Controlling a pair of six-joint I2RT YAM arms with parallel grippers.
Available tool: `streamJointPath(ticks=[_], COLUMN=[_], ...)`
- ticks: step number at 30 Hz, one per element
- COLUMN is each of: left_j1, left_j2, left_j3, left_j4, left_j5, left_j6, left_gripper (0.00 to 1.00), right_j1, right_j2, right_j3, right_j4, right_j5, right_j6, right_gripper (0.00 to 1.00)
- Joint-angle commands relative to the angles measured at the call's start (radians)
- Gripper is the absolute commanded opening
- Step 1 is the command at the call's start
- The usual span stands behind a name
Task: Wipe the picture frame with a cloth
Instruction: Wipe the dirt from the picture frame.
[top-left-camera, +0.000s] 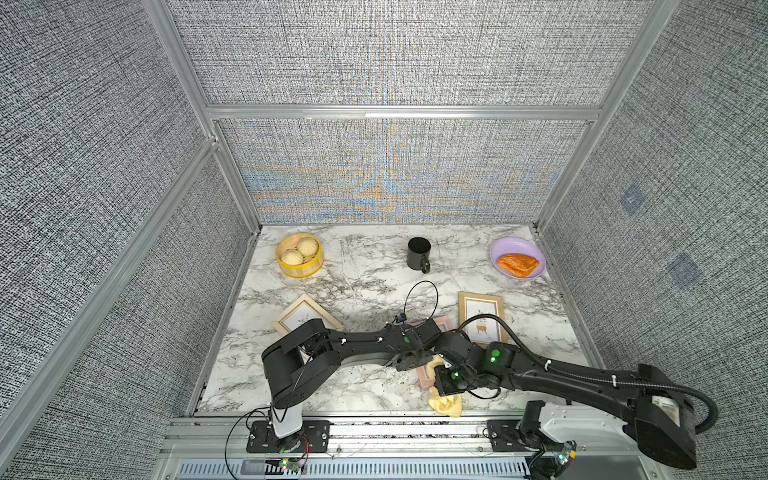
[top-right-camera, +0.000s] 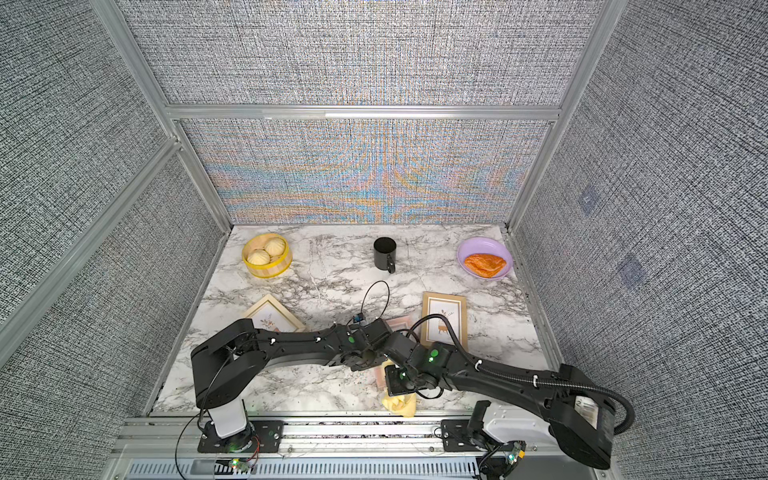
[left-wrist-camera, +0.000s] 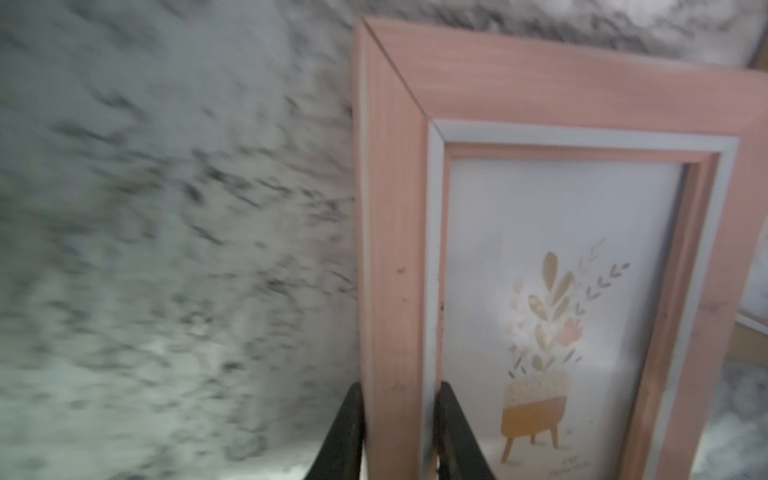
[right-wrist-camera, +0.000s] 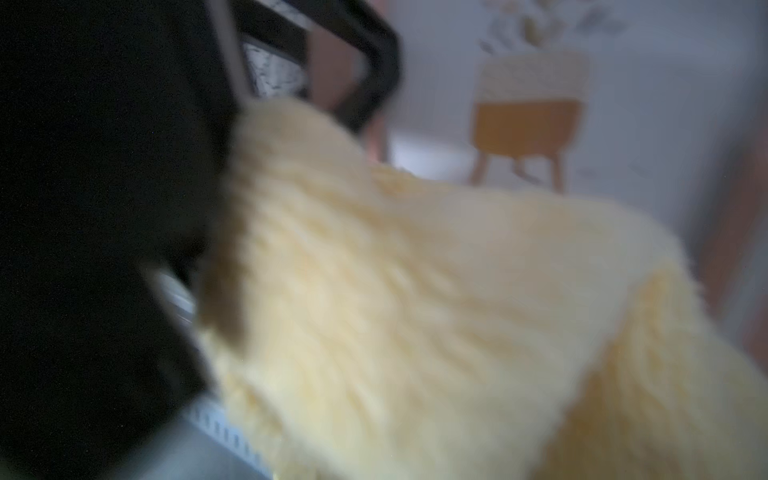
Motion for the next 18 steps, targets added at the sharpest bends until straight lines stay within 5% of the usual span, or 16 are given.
streamJointPath(ticks=[1,6,18], left_j1=[-0.016,-0.018,-0.018], left_j2=[0.077,0.082,0.070], left_j3=[-0.033,-0.034,0.078], left_j4=[-0.178,-0.193,-0.472], left_j5=[0.242,0.233,0.145], left_j6=[-0.056,-0.065,0.039], left_gripper=[0.00,0.00,0.00], right_j1=[0.037,0.031,-0.296], right_j2=[0.056,0.071,-0.098], right_j3=[0.013,-0.012,-0.106], right_j4=[0.086,0.049,-0.163], right_j5=[-0.048,-0.023,-0.101], right_j6=[0.021,0.046,-0.145], right_gripper=[0.00,0.00,0.00])
